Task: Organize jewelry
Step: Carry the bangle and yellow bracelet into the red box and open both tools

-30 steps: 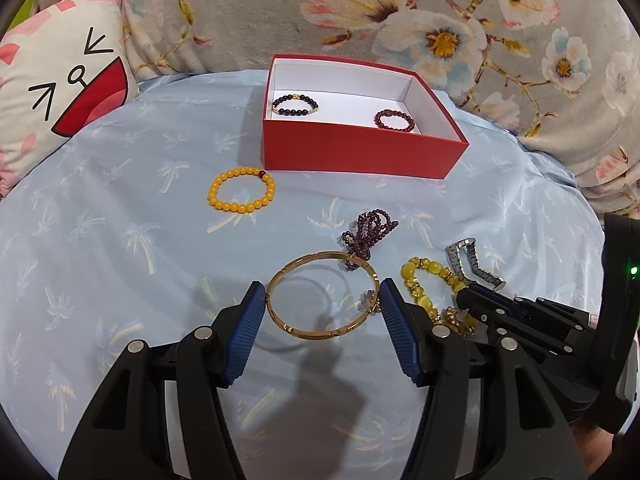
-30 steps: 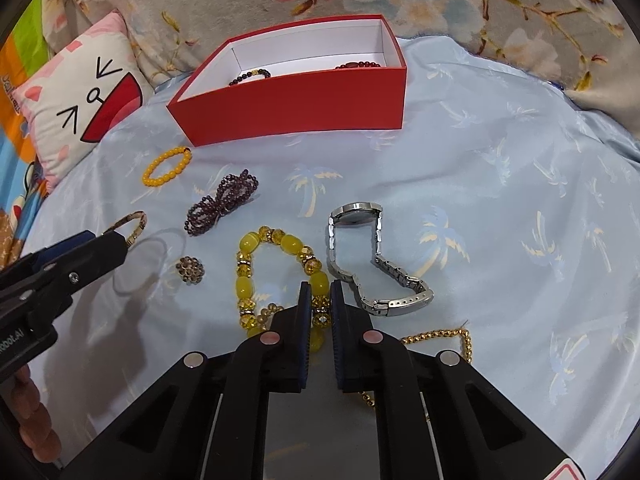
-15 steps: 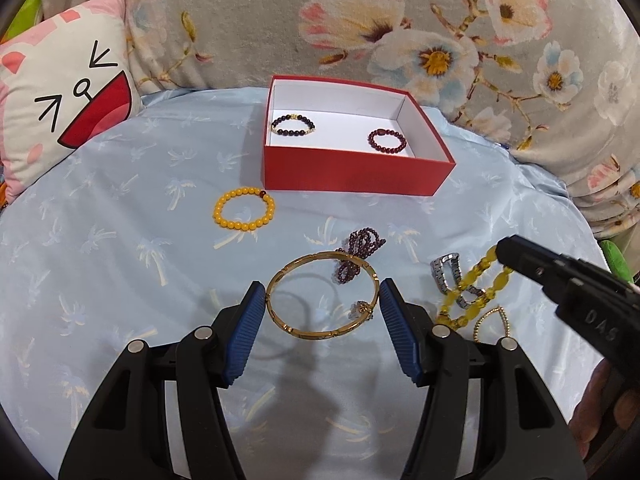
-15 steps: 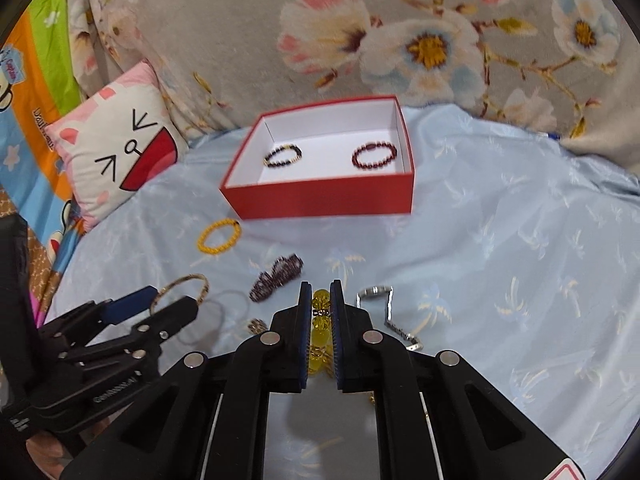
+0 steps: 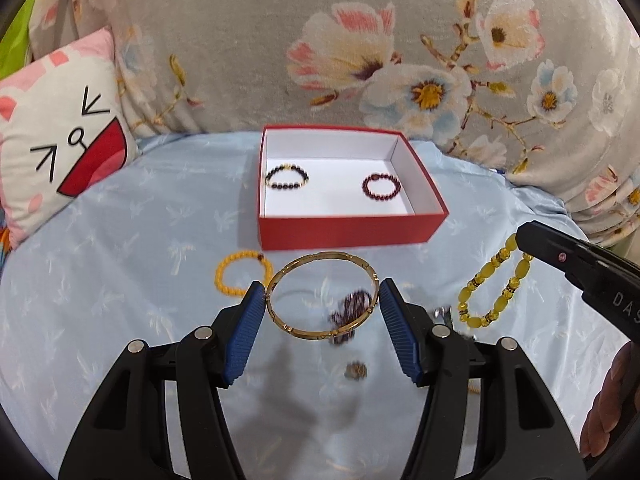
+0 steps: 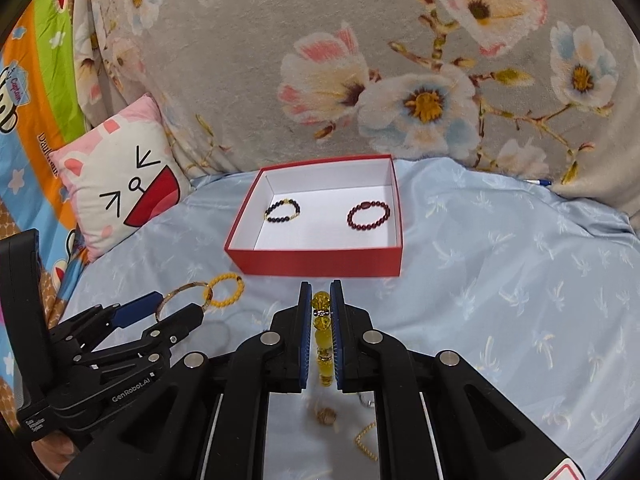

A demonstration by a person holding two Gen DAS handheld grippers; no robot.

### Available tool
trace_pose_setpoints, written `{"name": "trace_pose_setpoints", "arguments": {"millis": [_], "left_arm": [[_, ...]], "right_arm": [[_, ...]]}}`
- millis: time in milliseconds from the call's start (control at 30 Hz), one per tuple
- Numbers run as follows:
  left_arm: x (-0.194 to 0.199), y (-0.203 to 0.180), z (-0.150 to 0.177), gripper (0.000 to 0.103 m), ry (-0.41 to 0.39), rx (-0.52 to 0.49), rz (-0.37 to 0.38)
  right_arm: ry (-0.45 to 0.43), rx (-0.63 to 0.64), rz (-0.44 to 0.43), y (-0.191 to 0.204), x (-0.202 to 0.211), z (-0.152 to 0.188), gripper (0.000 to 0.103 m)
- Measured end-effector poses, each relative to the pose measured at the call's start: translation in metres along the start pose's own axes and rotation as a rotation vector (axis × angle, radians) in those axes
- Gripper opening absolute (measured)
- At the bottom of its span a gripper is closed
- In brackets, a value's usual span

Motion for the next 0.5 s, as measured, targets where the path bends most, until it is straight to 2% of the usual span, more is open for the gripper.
{"name": "trace_pose_setpoints", "arguments": {"millis": [267,500], "left_arm": [[-0.031,-0.011,-0.051,0.056,-0.058,-0.052,-0.031],[-0.069,-0.015,-0.090,0.056,-0.071,-0.052,-0.046]], "right_arm": [[-0.029,-0.009,-0.007,-0.016,-0.034,-0.054,0.009],[-0.032,-0.015,-0.005,-0.027,-0.077,-0.092,0.009]]}}
Point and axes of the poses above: each gripper's, at about its wrist camera, not at the fingertips, and x roughly against the way its jaws point, y to its left, z to its underside, the point moved 1 cm from there along -x, roughly the way its jaws point, and after that the axes turned 7 degrees about -z, right-handed, at the moved point
